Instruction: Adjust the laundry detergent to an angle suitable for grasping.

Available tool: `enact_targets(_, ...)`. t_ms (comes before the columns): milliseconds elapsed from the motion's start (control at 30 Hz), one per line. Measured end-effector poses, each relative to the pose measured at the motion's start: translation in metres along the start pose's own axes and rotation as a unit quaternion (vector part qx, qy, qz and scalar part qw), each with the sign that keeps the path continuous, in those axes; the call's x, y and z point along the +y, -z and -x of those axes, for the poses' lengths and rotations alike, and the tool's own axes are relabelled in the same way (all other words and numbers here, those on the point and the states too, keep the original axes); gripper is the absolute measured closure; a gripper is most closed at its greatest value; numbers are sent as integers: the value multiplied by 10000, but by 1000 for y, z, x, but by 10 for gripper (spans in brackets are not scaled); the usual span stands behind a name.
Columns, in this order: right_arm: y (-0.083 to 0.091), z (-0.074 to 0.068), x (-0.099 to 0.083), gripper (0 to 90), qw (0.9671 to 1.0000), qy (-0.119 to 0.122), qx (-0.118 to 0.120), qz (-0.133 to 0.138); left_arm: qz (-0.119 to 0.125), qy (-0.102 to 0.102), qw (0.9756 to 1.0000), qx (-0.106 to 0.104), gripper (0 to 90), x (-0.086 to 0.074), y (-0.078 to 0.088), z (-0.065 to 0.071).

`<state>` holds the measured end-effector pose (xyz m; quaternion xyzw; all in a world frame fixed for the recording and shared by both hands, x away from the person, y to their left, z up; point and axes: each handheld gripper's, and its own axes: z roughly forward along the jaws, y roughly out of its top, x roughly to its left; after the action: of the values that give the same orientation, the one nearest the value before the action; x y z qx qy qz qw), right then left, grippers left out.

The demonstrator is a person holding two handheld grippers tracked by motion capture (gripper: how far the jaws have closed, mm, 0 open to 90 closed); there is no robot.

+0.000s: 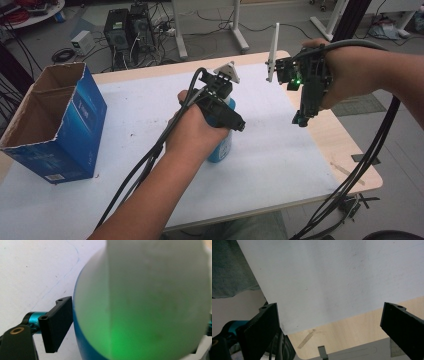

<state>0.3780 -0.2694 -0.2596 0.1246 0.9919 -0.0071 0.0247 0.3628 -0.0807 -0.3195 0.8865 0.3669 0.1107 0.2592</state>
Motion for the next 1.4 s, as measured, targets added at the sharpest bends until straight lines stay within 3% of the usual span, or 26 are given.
enact_targets(667,-1,2,2,12,10000,-7,9,25,-2,-92,9999,133,223,1,-1,1)
enact_targets(833,-1,2,3,13,10000,88,-7,22,-25,-126,9997,208,246,0,-2,2)
enact_targets(1033,0,1,2,13,10000,6,-14,33,-49,-145,9996,243,276,0,-3,3)
enact_targets(1233,0,2,2,13,10000,53,-22,9,-43,-162,9998,113,390,0,-3,4)
enact_targets(1400,-1,2,2,13,10000,21,-20,15,-65,-39,10000,-1,412,0,-3,1)
